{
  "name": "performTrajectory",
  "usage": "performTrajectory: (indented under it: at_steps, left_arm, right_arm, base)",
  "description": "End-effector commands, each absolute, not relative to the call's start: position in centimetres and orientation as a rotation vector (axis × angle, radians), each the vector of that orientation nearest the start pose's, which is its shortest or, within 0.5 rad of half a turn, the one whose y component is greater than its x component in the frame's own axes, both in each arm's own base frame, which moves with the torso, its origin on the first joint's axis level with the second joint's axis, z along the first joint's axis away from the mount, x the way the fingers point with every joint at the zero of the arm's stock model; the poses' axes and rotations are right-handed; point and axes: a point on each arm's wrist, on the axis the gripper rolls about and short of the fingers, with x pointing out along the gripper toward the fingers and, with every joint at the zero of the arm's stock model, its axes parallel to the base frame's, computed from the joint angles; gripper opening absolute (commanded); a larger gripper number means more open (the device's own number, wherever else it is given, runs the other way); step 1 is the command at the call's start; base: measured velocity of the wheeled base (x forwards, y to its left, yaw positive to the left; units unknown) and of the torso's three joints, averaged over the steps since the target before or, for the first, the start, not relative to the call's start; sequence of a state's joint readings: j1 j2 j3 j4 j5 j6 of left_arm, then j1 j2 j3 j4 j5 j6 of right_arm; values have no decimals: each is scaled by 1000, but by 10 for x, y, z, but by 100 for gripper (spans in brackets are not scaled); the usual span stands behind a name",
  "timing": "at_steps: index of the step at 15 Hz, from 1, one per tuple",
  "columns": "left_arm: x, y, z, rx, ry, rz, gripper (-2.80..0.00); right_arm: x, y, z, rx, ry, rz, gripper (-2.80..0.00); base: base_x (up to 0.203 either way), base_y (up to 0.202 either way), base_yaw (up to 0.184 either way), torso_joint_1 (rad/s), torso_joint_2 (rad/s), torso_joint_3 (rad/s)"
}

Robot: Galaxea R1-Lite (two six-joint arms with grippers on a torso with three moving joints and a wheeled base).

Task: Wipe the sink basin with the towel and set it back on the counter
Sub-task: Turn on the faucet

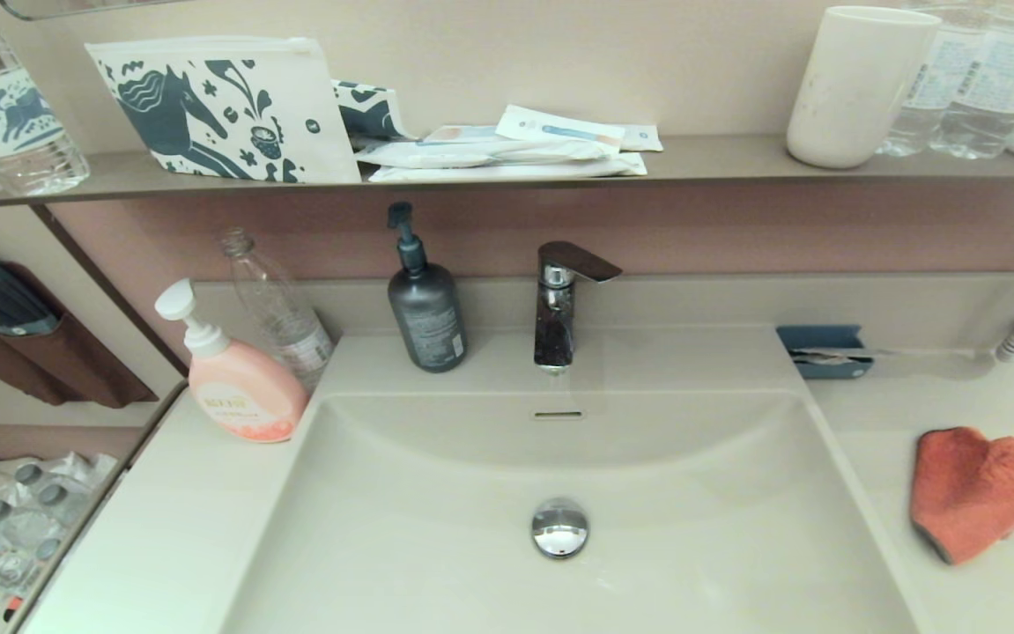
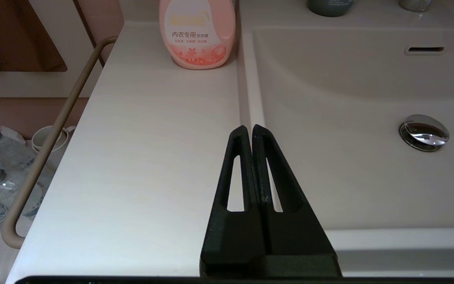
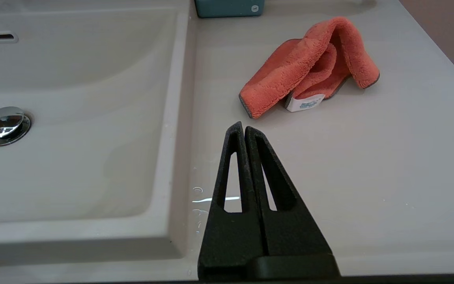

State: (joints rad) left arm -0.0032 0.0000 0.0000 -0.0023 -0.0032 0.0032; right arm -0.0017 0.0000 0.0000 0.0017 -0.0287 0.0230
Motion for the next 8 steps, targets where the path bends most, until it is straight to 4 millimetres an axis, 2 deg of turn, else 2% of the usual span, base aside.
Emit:
performTrajectory:
  at_steps: [1,8]
  left_arm:
    - [-23,0,76,3,-2,-6,-280]
    - [-23,0,76,3,-2,-6,-280]
  right_arm:
    - [-23,-1,75,23,3,-31,-280]
    - [-23,-1,75,23,3,-31,-280]
  base:
    - [0,0,0,0,0,0]
    - [0,0,0,0,0,0]
